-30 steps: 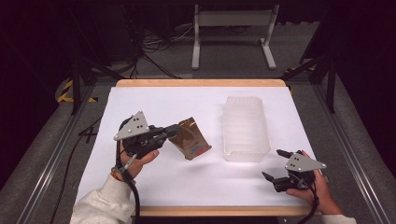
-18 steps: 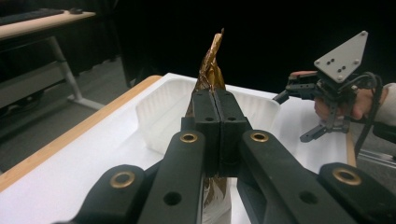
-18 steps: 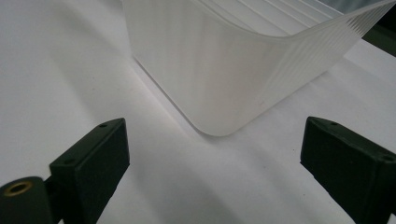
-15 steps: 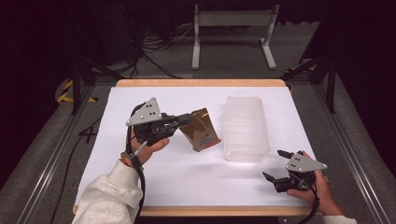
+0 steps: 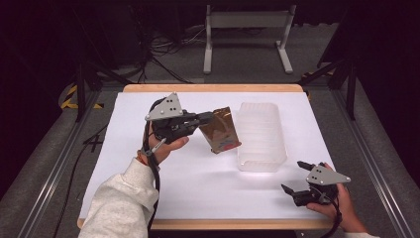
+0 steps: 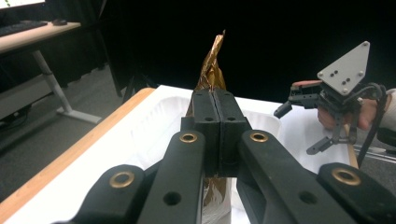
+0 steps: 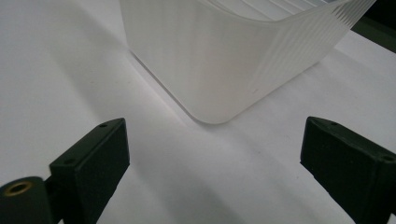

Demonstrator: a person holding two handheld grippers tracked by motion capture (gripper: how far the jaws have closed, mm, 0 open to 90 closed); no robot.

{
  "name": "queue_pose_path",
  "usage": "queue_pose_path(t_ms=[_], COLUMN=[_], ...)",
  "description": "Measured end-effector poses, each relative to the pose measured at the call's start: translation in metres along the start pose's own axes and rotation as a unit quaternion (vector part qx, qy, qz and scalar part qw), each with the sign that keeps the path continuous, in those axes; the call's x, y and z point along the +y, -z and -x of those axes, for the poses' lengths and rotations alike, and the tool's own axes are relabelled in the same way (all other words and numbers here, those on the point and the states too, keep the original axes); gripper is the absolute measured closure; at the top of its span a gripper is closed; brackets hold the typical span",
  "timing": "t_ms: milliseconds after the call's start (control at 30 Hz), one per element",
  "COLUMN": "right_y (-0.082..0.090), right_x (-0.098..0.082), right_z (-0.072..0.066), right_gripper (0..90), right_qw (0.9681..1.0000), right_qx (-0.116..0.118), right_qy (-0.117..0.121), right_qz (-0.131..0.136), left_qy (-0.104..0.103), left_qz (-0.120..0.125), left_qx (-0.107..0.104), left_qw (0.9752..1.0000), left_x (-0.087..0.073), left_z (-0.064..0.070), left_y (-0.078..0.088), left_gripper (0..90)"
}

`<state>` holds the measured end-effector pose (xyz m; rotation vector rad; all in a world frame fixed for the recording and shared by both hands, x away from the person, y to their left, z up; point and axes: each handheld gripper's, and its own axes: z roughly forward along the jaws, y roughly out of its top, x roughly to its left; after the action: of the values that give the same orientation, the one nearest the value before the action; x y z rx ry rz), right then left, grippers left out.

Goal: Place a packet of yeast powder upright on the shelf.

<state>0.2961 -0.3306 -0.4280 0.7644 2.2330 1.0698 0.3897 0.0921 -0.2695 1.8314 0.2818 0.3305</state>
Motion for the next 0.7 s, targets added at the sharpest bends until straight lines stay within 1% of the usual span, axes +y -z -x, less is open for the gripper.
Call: queue_pose_path(t_ms=[167, 267, 333, 400, 433, 467, 533, 600, 633, 700], right_y=[0.002, 0.002, 0.002, 0.003, 0.003, 0.003, 0.003, 0.003, 0.003, 0.003], right_x=[-0.002, -0.002, -0.003, -0.003, -0.003, -0.003, -0.003, -0.004, -0.004, -0.004], right_z=[0.000, 0.000, 0.000, 0.000, 0.000, 0.000, 0.000, 0.001, 0.001, 0.001], right_gripper=[8.7, 8.7, 8.7, 8.7, 8.7, 8.7, 8.7, 8.6, 8.6, 8.7], right_qw=[1.0000, 1.0000, 1.0000, 1.0000, 1.0000, 1.0000, 1.0000, 1.0000, 1.0000, 1.0000], right_qx=[-0.002, -0.003, -0.003, -0.002, -0.002, -0.002, -0.002, -0.002, -0.002, -0.001], right_qy=[-0.003, -0.004, -0.004, -0.004, -0.004, -0.005, -0.006, -0.007, -0.006, -0.006], right_qz=[-0.001, -0.001, -0.002, -0.002, -0.002, -0.003, -0.003, -0.003, -0.003, -0.003], left_qy=[-0.009, -0.016, -0.016, -0.022, -0.019, -0.019, -0.026, -0.030, -0.030, -0.027], left_qz=[0.003, 0.000, 0.001, 0.001, 0.001, 0.001, -0.003, -0.006, -0.010, -0.010], left_qx=[-0.012, -0.018, -0.020, -0.026, -0.029, -0.029, -0.032, -0.035, -0.033, -0.035], left_qw=[0.9999, 0.9997, 0.9997, 0.9994, 0.9994, 0.9994, 0.9992, 0.9989, 0.9989, 0.9990], left_x=[0.006, 0.010, 0.013, 0.016, 0.017, 0.017, 0.020, 0.023, 0.025, 0.027], left_z=[-0.001, -0.002, -0.004, -0.005, -0.005, -0.005, -0.005, -0.007, -0.010, -0.014], left_y=[-0.007, -0.014, -0.018, -0.022, -0.026, -0.026, -0.032, -0.038, -0.043, -0.048], left_gripper=[89.4, 89.5, 89.5, 89.5, 89.5, 89.5, 89.5, 89.5, 89.5, 89.5])
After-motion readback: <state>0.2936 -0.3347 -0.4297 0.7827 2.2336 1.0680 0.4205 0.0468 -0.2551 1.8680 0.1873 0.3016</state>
